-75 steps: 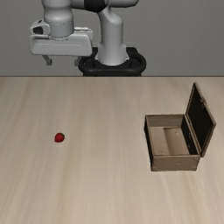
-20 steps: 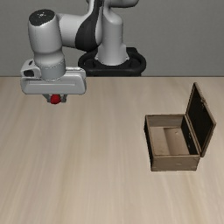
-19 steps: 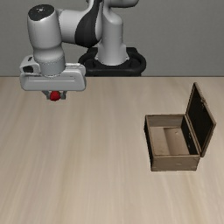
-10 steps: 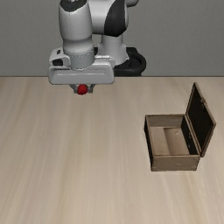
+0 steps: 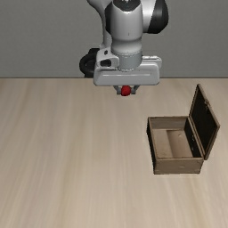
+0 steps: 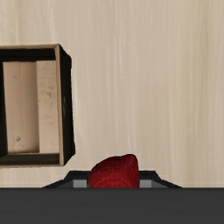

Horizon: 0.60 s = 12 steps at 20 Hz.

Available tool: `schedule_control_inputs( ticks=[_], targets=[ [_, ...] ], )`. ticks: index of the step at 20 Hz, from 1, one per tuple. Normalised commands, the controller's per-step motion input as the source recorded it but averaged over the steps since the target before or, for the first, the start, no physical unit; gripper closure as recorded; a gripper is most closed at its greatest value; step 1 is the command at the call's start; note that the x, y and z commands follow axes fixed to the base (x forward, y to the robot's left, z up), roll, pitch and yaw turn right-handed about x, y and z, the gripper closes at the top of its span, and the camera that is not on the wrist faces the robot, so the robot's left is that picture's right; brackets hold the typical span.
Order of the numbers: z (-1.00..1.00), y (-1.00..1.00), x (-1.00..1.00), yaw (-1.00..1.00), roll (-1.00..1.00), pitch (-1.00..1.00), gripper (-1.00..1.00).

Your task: Pick up the strawberry and place it in the box

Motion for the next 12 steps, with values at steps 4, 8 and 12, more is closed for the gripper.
schedule_control_inputs(
  ticks=[4, 8, 12],
  targets=[
    [0.00, 1.00, 0.00, 0.00, 0.00, 0.00, 1.00],
    [0.00, 1.00, 0.00, 0.00, 0.00, 0.00, 1.00],
    [0.00, 1.00, 0.00, 0.00, 0.00, 0.00, 1.00]
  ],
)
